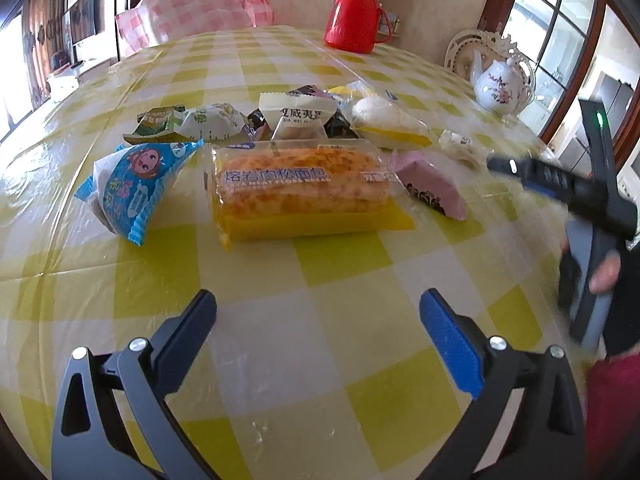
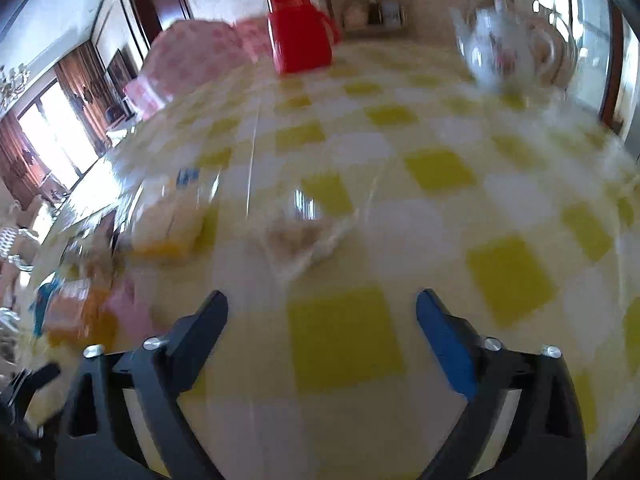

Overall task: Organize snacks
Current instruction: 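Grasp the white pastry packet with the right gripper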

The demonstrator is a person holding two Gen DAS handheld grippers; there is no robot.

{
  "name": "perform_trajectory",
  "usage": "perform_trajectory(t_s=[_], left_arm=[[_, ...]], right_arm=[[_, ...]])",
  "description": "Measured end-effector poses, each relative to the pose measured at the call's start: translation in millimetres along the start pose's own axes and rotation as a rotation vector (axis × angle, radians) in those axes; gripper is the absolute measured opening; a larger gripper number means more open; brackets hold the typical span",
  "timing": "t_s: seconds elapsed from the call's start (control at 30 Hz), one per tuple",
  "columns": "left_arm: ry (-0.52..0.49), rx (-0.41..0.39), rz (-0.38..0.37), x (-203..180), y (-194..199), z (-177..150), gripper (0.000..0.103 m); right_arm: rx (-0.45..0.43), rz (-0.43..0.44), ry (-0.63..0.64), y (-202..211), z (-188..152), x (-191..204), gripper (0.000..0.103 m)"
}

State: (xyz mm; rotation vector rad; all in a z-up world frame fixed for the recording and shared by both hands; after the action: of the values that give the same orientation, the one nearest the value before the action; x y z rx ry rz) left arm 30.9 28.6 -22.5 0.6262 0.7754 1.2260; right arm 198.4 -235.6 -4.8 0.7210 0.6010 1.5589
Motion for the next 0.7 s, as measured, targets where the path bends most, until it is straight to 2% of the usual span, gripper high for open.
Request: perform_trajectory(t_s=[0.17, 0.23, 0.3, 0.33, 0.43, 0.5, 0.57, 0.7], left_arm=[[-0.002, 0.001, 0.002, 1, 0, 0, 0.101], [-0.006, 0.003, 0.008, 1, 0, -1, 0.101], [-0.011, 0.006, 0.015, 2, 0, 0, 0.101], [-0.012, 0.006, 0.016, 2, -1, 0, 0.101], [-0.014, 0.007, 0.019, 2, -1, -1, 0.101], [-0.013, 0.007, 0.019, 2, -1, -1, 0.101], [-0.012, 0.006, 0.017, 2, -1, -1, 0.101], [-0.005, 0.002, 0.007, 2, 0, 0, 0.101]], right_arm=[[0.045, -0.033, 0.178, -34, 21, 13, 0.091], [0.081, 0.010, 0.193, -44, 24, 13, 0.090], [0.097, 0.043, 0.232, -47, 23, 16, 0.073], [0.087, 0.043, 0.247, -45, 22, 17, 0.059], [0.069, 0.054, 0.289, -32, 10, 24, 0.058], [-0.006, 0.014, 0.297, -8, 2, 25, 0.050], [-0.023, 0.026, 0.238, 9, -7, 20, 0.045], [-0.064, 0.014, 0.190, 47, -33, 17, 0.044]])
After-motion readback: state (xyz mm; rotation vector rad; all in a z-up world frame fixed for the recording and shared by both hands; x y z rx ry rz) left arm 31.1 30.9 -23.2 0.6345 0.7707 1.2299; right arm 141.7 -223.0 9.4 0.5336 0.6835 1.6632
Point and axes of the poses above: each gripper's, at about its wrist camera, not at the fingertips, and y roughly against the way its jaws point, x to its left, z to its top, the point moved 4 cm from there along -y, roughly the way its jaws point, and after that the axes turned 2 degrees about -z, right-handed, at the moved point
